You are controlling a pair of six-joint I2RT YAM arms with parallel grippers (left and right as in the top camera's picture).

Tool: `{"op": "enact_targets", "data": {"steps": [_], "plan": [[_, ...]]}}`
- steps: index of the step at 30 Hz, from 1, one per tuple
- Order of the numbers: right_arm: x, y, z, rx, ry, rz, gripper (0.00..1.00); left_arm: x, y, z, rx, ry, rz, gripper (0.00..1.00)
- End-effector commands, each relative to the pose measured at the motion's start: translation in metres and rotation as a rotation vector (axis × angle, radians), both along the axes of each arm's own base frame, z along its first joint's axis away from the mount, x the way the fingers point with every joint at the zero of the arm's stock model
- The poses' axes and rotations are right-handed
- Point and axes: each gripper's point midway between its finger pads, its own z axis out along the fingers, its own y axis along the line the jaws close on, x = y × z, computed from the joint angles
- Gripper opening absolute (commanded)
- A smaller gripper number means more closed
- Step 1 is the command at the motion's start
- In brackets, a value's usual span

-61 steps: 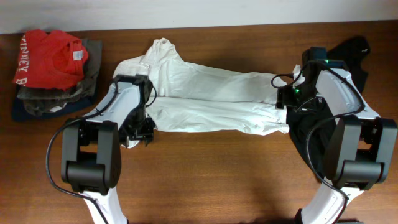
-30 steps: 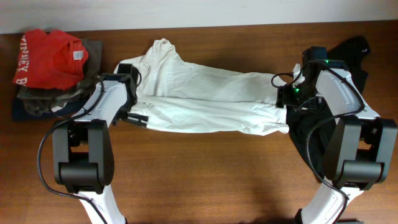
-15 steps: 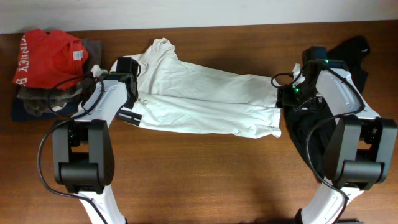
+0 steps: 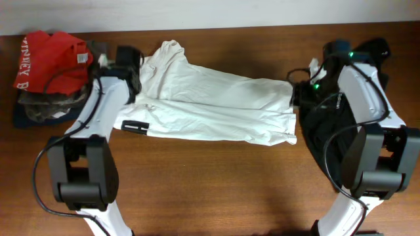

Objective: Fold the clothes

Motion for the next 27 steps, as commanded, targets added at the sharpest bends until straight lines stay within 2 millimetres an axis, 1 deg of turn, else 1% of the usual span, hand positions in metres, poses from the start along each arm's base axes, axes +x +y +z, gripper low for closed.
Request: {"op": "enact_targets", "data": {"steps": [1, 4, 6, 8, 9, 11, 13, 15, 17, 20, 21, 22, 23, 25, 27], "plan": [[0.015, 0.004, 0.039, 0.021, -0.07, 0.035, 0.76, 0.028, -0.055, 0.061, -0.29, -0.092, -0.242, 0.79], [0.018, 0.003, 0.073, 0.013, -0.104, 0.04, 0.76, 0.043, -0.087, 0.109, -0.441, -0.198, -0.342, 0.78], [0.022, 0.003, 0.093, 0.007, -0.142, 0.04, 0.76, 0.053, -0.102, 0.135, -0.475, -0.263, -0.41, 0.77], [0.028, 0.002, 0.11, 0.001, -0.186, 0.04, 0.76, 0.062, -0.114, 0.15, -0.453, -0.292, -0.469, 0.77], [0.03, 0.002, 0.116, -0.001, -0.203, 0.04, 0.76, 0.066, -0.12, 0.153, -0.445, -0.296, -0.495, 0.77], [0.031, 0.002, 0.124, -0.003, -0.221, 0.04, 0.76, 0.077, -0.128, 0.151, -0.424, -0.293, -0.519, 0.79], [0.029, 0.002, 0.125, -0.002, -0.214, 0.04, 0.76, 0.091, -0.13, 0.14, -0.404, -0.285, -0.51, 0.8], [0.024, 0.005, 0.124, 0.001, -0.194, 0.046, 0.76, 0.105, -0.131, 0.125, -0.407, -0.27, -0.507, 0.81], [0.022, 0.008, 0.123, 0.002, -0.185, 0.053, 0.76, 0.12, -0.132, 0.105, -0.403, -0.247, -0.512, 0.82], [0.022, 0.017, 0.123, 0.005, -0.183, 0.073, 0.76, 0.141, -0.136, 0.069, -0.392, -0.207, -0.525, 0.84], [0.022, 0.02, 0.123, 0.005, -0.183, 0.081, 0.76, 0.147, -0.136, 0.06, -0.39, -0.199, -0.528, 0.84], [0.022, 0.024, 0.123, 0.006, -0.183, 0.091, 0.76, 0.152, -0.137, 0.045, -0.389, -0.183, -0.527, 0.85], [0.022, 0.029, 0.123, 0.007, -0.183, 0.101, 0.76, 0.156, -0.137, 0.036, -0.387, -0.173, -0.528, 0.84], [0.021, 0.036, 0.123, 0.001, -0.182, 0.119, 0.76, 0.164, -0.136, 0.014, -0.389, -0.156, -0.521, 0.86], [0.021, 0.04, 0.122, -0.022, -0.18, 0.136, 0.76, 0.171, -0.133, -0.001, -0.375, -0.151, -0.513, 0.87]]}}
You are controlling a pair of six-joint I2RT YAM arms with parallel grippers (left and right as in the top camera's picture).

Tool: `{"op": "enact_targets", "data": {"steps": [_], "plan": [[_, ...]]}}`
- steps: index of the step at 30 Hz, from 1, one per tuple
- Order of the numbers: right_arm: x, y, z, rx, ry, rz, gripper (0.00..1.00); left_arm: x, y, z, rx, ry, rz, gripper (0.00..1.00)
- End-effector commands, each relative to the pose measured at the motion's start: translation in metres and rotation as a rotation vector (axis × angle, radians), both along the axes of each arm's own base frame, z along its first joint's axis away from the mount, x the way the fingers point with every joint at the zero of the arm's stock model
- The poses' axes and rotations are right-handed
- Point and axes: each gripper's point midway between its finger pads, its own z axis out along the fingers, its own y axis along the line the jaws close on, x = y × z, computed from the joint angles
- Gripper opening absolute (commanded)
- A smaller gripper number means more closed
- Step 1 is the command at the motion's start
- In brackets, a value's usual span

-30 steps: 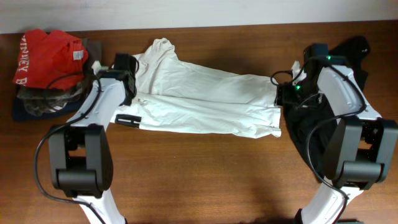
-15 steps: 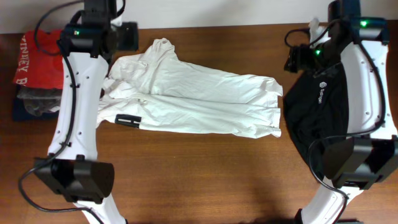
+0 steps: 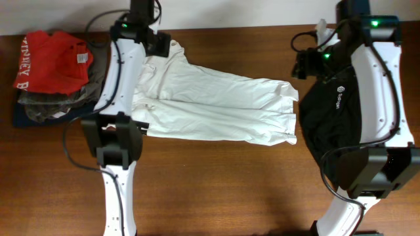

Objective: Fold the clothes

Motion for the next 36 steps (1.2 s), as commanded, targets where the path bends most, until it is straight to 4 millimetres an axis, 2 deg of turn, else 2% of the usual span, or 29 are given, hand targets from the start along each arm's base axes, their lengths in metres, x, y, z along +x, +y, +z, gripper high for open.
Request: {"op": "enact_targets", "data": {"steps": [1, 8, 9, 10, 16, 18, 24, 27, 31, 32, 36], "plan": [[0.0, 0.014, 0.003, -0.037, -0.013, 0.049, 0.76, 0.017, 0.006, -0.007, 0.021, -0.037, -0.008, 0.87], [-0.001, 0.03, 0.002, -0.065, -0.012, 0.087, 0.76, 0.032, 0.017, -0.027, 0.02, -0.061, 0.011, 0.87], [-0.001, 0.03, 0.002, -0.065, -0.013, 0.088, 0.76, 0.033, 0.017, -0.033, 0.022, -0.056, 0.009, 0.87], [-0.001, 0.031, 0.002, -0.065, -0.013, 0.089, 0.76, 0.034, 0.016, -0.036, 0.023, -0.053, 0.006, 0.92], [-0.001, 0.031, 0.002, -0.065, -0.012, 0.089, 0.76, 0.035, 0.009, -0.072, -0.005, -0.006, -0.018, 0.93], [-0.001, 0.031, 0.002, -0.065, -0.013, 0.089, 0.76, 0.034, 0.009, -0.078, -0.002, 0.004, -0.022, 0.93], [-0.001, 0.03, 0.002, -0.066, -0.013, 0.089, 0.76, 0.037, 0.008, -0.081, 0.013, -0.002, -0.052, 0.93], [-0.001, 0.03, 0.002, -0.066, -0.014, 0.088, 0.76, 0.037, 0.008, -0.089, 0.02, 0.007, -0.062, 0.93], [0.0, 0.031, 0.002, -0.066, -0.019, 0.089, 0.76, 0.034, 0.007, -0.11, 0.021, 0.043, -0.079, 0.89], [0.001, 0.031, 0.002, -0.066, -0.021, 0.089, 0.76, 0.033, 0.007, -0.112, 0.02, 0.049, -0.08, 0.85], [0.002, 0.031, 0.003, -0.065, -0.028, 0.088, 0.76, 0.029, 0.007, -0.125, 0.02, 0.076, -0.082, 0.77]]}}
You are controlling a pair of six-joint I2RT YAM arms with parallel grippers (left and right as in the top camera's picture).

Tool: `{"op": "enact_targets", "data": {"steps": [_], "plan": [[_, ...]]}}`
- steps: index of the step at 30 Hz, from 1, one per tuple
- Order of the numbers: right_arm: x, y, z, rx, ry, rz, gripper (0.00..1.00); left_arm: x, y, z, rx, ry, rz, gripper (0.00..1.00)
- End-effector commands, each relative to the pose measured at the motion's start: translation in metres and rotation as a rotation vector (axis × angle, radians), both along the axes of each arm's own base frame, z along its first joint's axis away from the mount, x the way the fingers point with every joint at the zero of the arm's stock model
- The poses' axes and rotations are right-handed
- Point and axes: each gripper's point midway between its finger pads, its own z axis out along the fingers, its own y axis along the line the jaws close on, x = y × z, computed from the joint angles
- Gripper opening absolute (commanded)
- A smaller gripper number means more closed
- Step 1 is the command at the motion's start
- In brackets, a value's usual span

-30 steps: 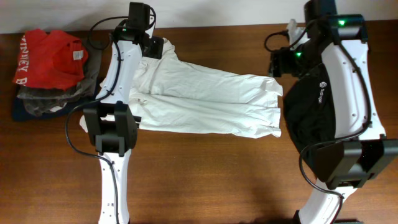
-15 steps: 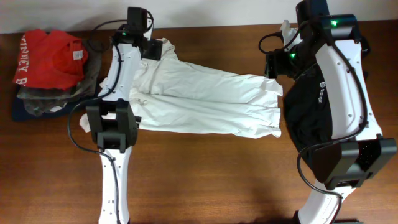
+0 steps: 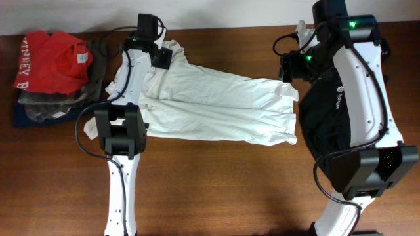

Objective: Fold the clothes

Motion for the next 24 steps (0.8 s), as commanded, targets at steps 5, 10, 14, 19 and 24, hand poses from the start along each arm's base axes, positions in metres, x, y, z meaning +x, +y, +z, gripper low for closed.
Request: {"op": "enact_targets", "data": {"steps": [5, 10, 14, 19, 24], "plan": [[0.007, 0.0, 0.005, -0.012, -0.036, 0.007, 0.76, 0.001, 0.001, -0.015, 0.011, 0.015, -0.014, 0.39], [0.011, 0.0, 0.006, -0.012, -0.051, 0.007, 0.76, 0.006, 0.007, -0.006, 0.043, -0.009, 0.006, 0.37], [0.014, 0.0, 0.005, -0.011, -0.06, 0.007, 0.76, 0.011, 0.006, 0.013, 0.043, -0.038, 0.007, 0.37], [0.015, 0.001, 0.001, -0.011, -0.052, 0.007, 0.76, 0.016, 0.003, 0.045, 0.037, -0.082, 0.004, 0.37], [0.015, 0.001, 0.0, -0.012, -0.05, 0.007, 0.76, 0.012, 0.0, 0.05, 0.038, -0.072, -0.001, 0.16]]}}
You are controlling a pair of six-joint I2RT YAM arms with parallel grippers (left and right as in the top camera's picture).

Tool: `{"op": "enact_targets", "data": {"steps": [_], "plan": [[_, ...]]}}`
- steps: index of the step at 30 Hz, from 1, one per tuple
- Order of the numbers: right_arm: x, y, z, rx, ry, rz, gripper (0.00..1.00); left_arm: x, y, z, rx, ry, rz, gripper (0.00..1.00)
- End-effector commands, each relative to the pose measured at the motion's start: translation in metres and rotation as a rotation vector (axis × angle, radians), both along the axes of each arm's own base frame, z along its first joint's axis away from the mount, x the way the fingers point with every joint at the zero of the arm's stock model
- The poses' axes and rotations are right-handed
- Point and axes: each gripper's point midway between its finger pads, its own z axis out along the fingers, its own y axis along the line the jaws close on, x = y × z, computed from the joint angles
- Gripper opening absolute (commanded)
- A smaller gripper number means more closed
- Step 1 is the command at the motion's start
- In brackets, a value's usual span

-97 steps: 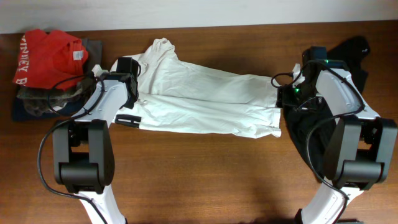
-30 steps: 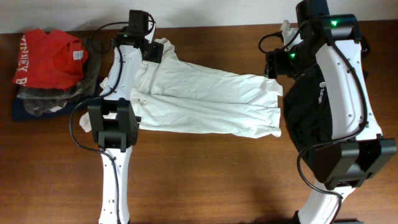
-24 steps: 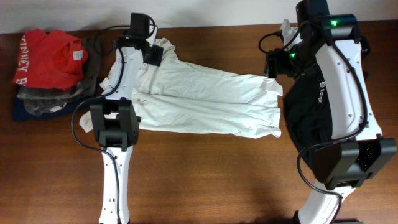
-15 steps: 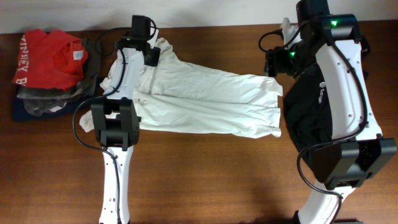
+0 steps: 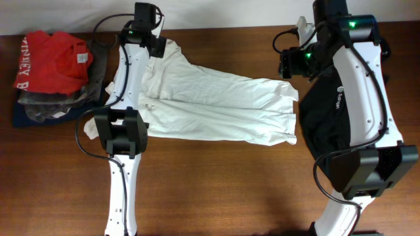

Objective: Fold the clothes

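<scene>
White trousers (image 5: 216,108) lie spread flat across the table, waist at the far left and leg ends at the right. My left gripper (image 5: 157,46) hovers at the waistband's far corner. My right gripper (image 5: 287,65) hangs just above the far leg end (image 5: 287,92). The overhead view is too small to show how either gripper's jaws stand, or whether they pinch cloth.
A stack of folded clothes, red shirt (image 5: 52,59) on top, sits at the far left. A black garment (image 5: 328,124) lies under the right arm at the right side. The table's far edge (image 5: 230,27) runs close behind both grippers.
My left gripper has shifted a little toward the far edge, off the waist and onto its corner. The right gripper and the trousers look unchanged.
Both grippers first sat low at the trousers' two ends. Then both arms were stretched toward the far edge, grippers near the far corners. After that the left was over the waist and the right above the leg end. The trousers have barely shifted.
</scene>
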Motion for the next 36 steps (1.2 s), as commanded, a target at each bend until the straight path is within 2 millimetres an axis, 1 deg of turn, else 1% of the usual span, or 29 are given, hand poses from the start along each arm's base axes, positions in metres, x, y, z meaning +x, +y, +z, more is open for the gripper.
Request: {"op": "enact_targets", "data": {"steps": [1, 2, 3, 4, 6, 7, 8, 9, 11, 13, 15, 21, 24, 30, 36], "plan": [[0.003, 0.0, -0.002, -0.011, 0.001, 0.009, 0.76, -0.005, -0.002, -0.007, 0.014, 0.029, -0.009, 0.12], [0.002, 0.0, -0.003, -0.011, 0.003, 0.009, 0.76, -0.007, -0.001, -0.009, 0.016, 0.042, -0.008, 0.05], [0.002, 0.0, -0.003, -0.011, 0.003, 0.009, 0.76, -0.009, -0.001, -0.009, 0.017, 0.049, -0.008, 0.02], [0.002, 0.0, -0.002, -0.011, 0.003, 0.009, 0.76, -0.01, -0.001, -0.01, 0.018, 0.055, -0.009, 0.01], [0.002, 0.0, -0.002, -0.011, 0.004, 0.009, 0.76, -0.011, -0.001, -0.011, 0.019, 0.058, -0.009, 0.01], [0.002, 0.001, -0.003, -0.011, 0.005, 0.009, 0.76, -0.011, -0.001, -0.011, 0.019, 0.058, -0.009, 0.06], [0.002, 0.0, -0.003, -0.011, 0.006, 0.009, 0.76, -0.011, -0.001, -0.011, 0.019, 0.058, -0.009, 0.15], [0.001, 0.0, -0.003, -0.011, 0.008, 0.009, 0.76, -0.011, -0.001, -0.011, 0.019, 0.059, -0.009, 0.2], [0.0, 0.0, -0.003, -0.012, 0.013, 0.009, 0.76, -0.012, 0.0, -0.012, 0.019, 0.065, -0.008, 0.32], [-0.001, 0.0, -0.004, -0.012, 0.017, 0.009, 0.76, -0.015, 0.0, -0.014, 0.016, 0.081, -0.011, 0.4], [-0.002, 0.0, -0.004, -0.012, 0.02, 0.009, 0.76, -0.02, 0.0, -0.02, 0.018, 0.105, -0.012, 0.43], [-0.002, 0.0, -0.004, -0.012, 0.02, 0.009, 0.76, -0.025, 0.001, -0.045, 0.031, 0.157, -0.021, 0.44], [-0.002, 0.0, -0.004, -0.012, 0.021, 0.009, 0.76, -0.025, 0.002, -0.053, 0.032, 0.168, -0.02, 0.44], [-0.002, 0.0, -0.004, -0.012, 0.02, 0.009, 0.76, -0.022, 0.006, -0.062, 0.031, 0.166, -0.013, 0.44], [-0.001, 0.0, -0.004, -0.012, 0.016, 0.009, 0.76, -0.016, 0.011, -0.061, 0.028, 0.141, -0.003, 0.43]]}}
